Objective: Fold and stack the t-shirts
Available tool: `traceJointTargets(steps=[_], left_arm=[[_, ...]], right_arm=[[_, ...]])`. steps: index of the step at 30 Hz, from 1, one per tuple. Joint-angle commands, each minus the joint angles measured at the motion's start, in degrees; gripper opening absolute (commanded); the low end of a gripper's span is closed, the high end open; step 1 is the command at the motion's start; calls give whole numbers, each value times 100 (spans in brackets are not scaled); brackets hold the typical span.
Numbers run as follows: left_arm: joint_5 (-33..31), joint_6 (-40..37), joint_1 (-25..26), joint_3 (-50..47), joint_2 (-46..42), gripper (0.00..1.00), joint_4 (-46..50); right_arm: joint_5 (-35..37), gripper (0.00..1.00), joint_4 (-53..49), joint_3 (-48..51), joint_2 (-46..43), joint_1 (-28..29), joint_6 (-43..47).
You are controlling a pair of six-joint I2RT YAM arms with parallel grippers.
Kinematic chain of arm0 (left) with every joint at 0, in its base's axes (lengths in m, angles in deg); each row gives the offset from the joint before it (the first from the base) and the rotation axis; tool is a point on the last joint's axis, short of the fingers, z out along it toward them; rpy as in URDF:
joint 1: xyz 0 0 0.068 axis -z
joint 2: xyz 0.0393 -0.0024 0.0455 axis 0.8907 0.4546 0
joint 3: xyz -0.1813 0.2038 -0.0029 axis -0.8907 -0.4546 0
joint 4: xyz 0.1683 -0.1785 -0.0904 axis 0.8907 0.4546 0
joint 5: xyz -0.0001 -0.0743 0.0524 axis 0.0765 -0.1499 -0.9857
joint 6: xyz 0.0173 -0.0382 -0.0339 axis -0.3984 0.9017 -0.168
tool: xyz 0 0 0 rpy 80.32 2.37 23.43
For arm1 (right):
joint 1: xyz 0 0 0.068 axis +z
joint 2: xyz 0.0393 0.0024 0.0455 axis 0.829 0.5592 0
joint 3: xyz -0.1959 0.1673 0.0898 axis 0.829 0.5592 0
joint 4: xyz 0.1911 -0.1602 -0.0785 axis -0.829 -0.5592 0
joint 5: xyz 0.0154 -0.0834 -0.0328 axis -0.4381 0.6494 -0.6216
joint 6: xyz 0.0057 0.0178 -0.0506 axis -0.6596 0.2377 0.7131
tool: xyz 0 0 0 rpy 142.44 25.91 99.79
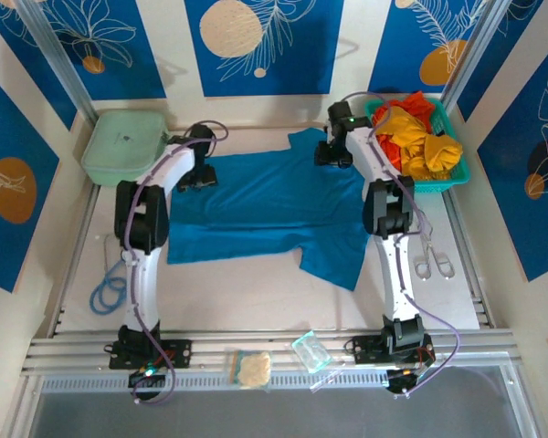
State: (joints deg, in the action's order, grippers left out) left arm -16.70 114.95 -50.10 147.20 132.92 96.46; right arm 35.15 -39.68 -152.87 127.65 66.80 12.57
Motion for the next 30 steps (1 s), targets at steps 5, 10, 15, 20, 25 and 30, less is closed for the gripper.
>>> traceJointTargets(steps=[5, 10, 15, 20, 25, 30], left_arm=[[113, -86, -20, 483, 502, 69, 371], [205, -109, -21, 473, 746, 62, 432], [211, -153, -20, 507, 842, 54, 490], [290, -202, -18, 521, 839, 16, 607], [403, -199, -4, -117, 439, 0, 335], [474, -191, -5, -819, -241, 0, 37]], right_arm=[[344, 51, -805, -583, 506, 18, 216], [430, 44, -778, -224, 590, 4, 142], [554, 35, -946, -236, 746, -9, 151], [657, 5, -928, 161, 532, -5, 158], [723, 0, -436, 1330, -349, 8, 106], [755, 0, -51, 2462, -1361, 18, -21]])
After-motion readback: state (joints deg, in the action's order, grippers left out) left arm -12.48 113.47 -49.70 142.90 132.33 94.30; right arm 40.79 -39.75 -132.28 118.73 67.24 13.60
